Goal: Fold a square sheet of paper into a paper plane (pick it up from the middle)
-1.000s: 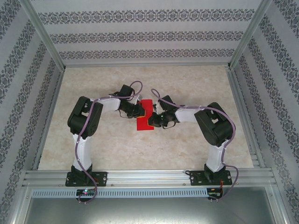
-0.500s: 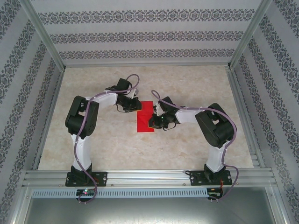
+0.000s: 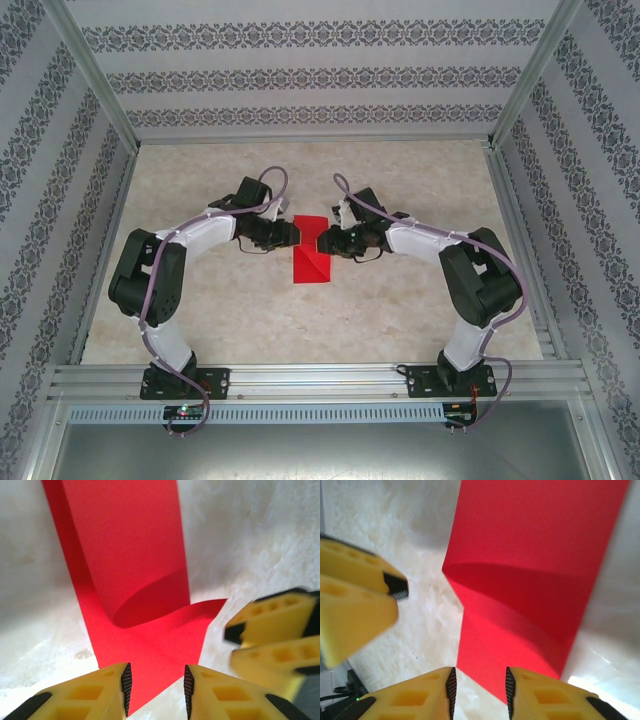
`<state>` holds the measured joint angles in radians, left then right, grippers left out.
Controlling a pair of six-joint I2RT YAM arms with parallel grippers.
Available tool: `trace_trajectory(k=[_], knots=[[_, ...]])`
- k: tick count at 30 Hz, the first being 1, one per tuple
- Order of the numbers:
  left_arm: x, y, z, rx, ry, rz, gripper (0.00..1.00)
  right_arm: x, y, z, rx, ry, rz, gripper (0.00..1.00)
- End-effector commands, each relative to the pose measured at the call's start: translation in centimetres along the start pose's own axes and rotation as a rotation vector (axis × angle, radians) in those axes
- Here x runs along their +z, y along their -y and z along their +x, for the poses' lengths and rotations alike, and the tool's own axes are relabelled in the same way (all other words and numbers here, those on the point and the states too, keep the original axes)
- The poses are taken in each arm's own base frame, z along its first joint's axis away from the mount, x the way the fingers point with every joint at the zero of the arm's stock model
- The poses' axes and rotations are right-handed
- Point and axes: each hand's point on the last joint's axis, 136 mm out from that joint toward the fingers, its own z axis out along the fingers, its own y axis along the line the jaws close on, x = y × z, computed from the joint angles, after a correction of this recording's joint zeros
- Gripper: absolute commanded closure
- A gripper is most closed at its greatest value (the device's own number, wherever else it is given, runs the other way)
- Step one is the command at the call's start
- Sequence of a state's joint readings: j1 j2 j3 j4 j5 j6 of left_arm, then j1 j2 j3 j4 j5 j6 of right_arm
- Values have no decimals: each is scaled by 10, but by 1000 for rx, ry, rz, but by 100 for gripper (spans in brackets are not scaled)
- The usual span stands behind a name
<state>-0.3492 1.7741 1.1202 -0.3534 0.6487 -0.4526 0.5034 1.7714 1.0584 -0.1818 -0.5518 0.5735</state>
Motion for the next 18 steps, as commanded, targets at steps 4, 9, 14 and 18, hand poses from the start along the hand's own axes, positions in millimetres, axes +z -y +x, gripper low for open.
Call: trace_trajectory(k=[4,9,14,18], knots=[[11,4,6,-10,8,65,53,-7,16,-18,-98,29,64,58],[16,3,7,-17,0,79,48,-1,14,-23,-128,25,22,56],[14,3,7,-12,8,77,43,16,8,-18,-153,-20,-42,56],[9,4,8,-9,17,75,39,24,0,-14,-181,-37,-102,60]])
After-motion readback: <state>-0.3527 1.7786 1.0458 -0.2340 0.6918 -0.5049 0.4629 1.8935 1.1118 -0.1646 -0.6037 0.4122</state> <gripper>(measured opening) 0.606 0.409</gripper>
